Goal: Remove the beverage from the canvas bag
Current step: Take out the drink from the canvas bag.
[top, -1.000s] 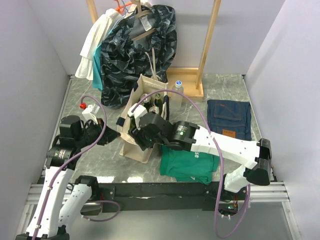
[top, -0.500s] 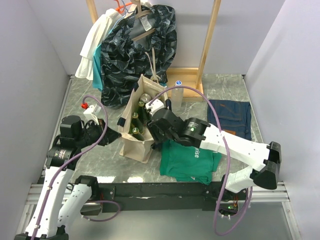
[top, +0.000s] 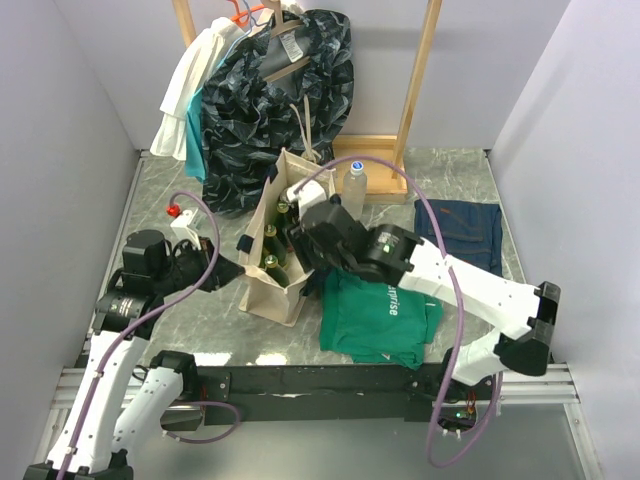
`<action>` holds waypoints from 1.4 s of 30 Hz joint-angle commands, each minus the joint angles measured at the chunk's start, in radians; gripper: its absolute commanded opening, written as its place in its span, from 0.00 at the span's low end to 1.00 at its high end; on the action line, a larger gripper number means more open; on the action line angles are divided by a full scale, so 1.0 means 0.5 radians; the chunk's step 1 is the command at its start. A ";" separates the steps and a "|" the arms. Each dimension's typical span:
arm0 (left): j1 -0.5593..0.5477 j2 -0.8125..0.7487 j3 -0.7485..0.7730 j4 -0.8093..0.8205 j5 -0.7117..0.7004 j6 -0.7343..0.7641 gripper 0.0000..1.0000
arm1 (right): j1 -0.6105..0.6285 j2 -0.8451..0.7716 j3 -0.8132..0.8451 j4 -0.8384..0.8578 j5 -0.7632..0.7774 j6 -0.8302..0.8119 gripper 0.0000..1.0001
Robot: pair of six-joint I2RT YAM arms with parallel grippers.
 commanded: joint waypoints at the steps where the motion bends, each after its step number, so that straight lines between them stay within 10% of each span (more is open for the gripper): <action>1: -0.060 0.053 -0.009 -0.094 0.021 0.032 0.05 | -0.120 0.135 0.221 0.012 0.010 -0.061 0.61; 16: -0.192 0.059 -0.006 -0.214 -0.037 0.032 0.01 | -0.175 0.479 0.556 -0.151 -0.365 0.007 0.60; 42: -0.195 0.038 -0.070 -0.327 -0.298 -0.066 0.01 | 0.030 -0.089 0.040 -0.034 -0.634 -0.153 0.59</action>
